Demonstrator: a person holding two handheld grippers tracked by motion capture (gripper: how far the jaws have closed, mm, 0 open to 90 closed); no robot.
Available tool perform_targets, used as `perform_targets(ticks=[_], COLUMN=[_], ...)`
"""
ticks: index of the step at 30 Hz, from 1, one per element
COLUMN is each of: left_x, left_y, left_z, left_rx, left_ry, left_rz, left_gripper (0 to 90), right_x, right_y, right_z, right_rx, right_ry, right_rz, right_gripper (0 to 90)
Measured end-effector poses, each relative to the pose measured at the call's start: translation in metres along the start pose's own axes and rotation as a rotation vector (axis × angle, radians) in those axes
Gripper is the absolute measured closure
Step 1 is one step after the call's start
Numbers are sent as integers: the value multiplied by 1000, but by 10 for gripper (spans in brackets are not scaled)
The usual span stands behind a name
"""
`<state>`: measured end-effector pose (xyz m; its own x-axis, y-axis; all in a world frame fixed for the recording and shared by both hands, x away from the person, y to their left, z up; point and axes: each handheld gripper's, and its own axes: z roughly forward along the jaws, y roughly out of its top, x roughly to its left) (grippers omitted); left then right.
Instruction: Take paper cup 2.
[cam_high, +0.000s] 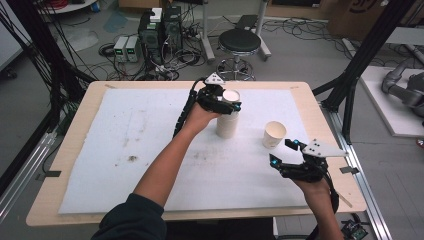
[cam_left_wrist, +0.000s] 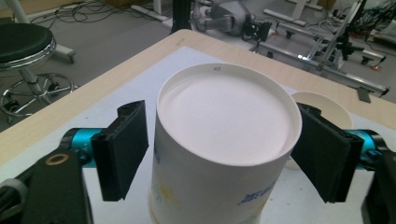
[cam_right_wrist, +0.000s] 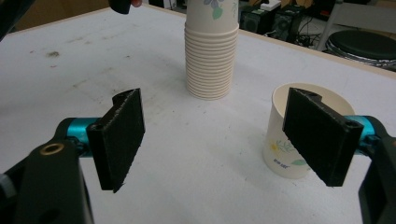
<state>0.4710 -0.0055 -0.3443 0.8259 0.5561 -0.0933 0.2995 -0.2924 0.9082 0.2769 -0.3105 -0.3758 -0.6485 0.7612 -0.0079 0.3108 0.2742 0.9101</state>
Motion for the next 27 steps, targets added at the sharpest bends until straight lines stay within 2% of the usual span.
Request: perform_targets(ticks=[5, 11, 18, 27], left_x=[1, 1, 1, 2], left_y=[0, 0, 3, 11], left_z=[-1, -2, -5, -16], left_rx=[5, 3, -24, -60], left_ry=[0, -1, -8, -22], left_rz=[16, 30, 36, 26], left_gripper=[309, 315, 317, 325], right_x=[0, 0, 0, 0], right_y=[0, 0, 0, 0], right_z=[0, 1, 1, 1], right_rx=[-2, 1, 2, 1], right_ry=[1, -1, 0, 1], right_rz=[7, 6, 9, 8], right_gripper=[214, 214, 214, 214])
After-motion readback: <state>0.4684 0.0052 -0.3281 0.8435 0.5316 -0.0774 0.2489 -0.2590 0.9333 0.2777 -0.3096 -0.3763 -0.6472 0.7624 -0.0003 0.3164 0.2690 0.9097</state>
